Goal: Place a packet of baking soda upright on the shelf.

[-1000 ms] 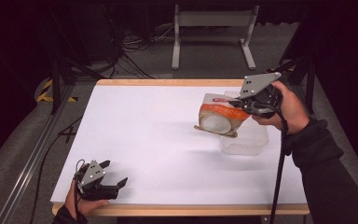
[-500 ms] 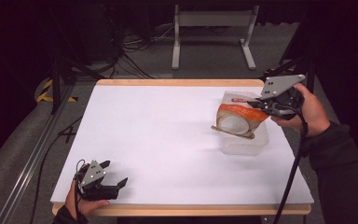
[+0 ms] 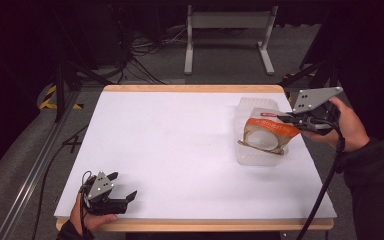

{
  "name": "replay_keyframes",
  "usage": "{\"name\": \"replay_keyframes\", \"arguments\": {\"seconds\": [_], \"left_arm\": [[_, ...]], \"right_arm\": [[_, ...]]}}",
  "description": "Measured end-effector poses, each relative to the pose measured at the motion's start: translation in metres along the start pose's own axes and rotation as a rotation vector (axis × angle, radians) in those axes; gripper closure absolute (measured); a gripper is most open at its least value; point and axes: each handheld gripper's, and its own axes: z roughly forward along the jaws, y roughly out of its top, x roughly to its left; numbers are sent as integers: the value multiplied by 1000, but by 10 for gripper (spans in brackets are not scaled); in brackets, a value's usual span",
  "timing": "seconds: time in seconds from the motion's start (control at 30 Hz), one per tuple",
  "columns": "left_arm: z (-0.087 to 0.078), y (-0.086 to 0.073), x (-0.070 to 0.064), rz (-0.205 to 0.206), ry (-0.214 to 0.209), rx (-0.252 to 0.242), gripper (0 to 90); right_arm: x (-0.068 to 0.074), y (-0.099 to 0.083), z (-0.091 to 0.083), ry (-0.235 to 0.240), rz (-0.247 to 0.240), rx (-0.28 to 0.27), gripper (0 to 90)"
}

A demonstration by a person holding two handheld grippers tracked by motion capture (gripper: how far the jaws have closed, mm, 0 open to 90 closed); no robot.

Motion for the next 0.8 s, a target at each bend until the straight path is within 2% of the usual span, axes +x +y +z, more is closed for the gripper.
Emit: {"name": "replay_keyframes", "arguments": {"seconds": [0.23, 0.53, 0.7, 0.8], "left_arm": [[1, 0, 0, 1, 2, 2, 112], [1, 0, -1, -2, -1, 4, 112], [2, 0, 0, -4, -1, 10, 112], [2, 0, -1, -3, -2, 8, 112]], "right_arm": [[0, -8, -3, 20, 9, -19, 900], [-1, -5, -2, 35, -10, 4, 900], [-6, -5, -11, 4, -5, -4, 900], [-6, -4, -14, 6, -12, -16, 900]]}}
